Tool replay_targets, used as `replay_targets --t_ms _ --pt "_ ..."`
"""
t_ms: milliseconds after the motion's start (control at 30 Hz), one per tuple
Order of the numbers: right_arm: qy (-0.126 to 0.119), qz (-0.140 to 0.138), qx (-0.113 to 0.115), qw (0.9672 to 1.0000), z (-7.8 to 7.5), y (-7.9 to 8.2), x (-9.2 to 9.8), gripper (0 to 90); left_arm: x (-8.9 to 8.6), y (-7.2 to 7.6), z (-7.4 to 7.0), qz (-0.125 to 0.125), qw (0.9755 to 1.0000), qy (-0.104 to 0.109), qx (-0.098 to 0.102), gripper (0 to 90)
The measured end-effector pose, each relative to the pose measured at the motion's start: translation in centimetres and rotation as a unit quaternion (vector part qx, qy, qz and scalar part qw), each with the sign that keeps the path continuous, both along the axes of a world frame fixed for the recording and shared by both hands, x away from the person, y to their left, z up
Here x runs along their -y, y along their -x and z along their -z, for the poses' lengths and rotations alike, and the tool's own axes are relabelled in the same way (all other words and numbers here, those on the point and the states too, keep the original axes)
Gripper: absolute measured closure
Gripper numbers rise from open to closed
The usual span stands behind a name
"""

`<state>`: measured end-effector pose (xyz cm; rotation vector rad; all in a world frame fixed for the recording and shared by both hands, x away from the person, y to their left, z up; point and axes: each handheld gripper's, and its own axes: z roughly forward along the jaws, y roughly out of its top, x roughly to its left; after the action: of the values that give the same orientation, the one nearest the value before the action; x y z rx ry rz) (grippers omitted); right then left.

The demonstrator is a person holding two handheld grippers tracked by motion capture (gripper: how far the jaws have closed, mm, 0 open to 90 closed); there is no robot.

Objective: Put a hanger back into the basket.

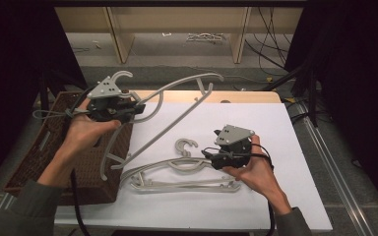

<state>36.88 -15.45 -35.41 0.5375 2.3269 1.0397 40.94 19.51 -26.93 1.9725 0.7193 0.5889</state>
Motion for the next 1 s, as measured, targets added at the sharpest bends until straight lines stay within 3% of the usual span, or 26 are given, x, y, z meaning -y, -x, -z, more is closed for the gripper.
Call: replay_targets --t_ms 33,167,200,467,533,700,900,1000 --pt "-0.001 0.001 -0.003 1.0 0.0 0.0 0.0 30.0 -0.3 0.0 -0.1 -0.004 1.0 0.007 -0.001 80.3" --pt "0.001 0.003 -0.004 1.0 0.1 -0.1 0.2 30.0 -1.8 0.0 -0.5 -0.021 0.9997 -0.016 0.0 80.1" --pt "0.001 0.005 -0.003 1.0 0.1 -0.1 0.2 30.0 -2.1 0.0 -0.4 -0.027 0.9996 -0.01 -0.001 80.1" --pt "0.003 0.006 -0.013 0.9999 0.4 -0.1 0.2 30.1 -5.5 0.1 -0.3 -0.055 0.9981 -0.028 -0.002 80.1" --pt "0.004 0.006 -0.013 0.9999 0.5 -0.2 0.2 30.1 -6.3 0.0 -0.2 -0.061 0.9979 -0.021 0.003 80.2" --pt "0.003 0.005 -0.014 0.9999 0.8 -0.3 0.1 30.0 -8.4 -0.1 -0.2 -0.083 0.9963 -0.021 0.008 80.1" --pt "0.0 0.009 -0.018 0.9998 0.9 -0.3 0.1 28.5 -11.0 -0.5 0.2 -0.114 0.9932 -0.021 0.017 80.1" --pt "-0.002 0.01 -0.017 0.9998 1.0 -0.3 0.1 28.2 -12.1 -0.8 0.6 -0.13 0.9908 -0.031 0.02 80.1"
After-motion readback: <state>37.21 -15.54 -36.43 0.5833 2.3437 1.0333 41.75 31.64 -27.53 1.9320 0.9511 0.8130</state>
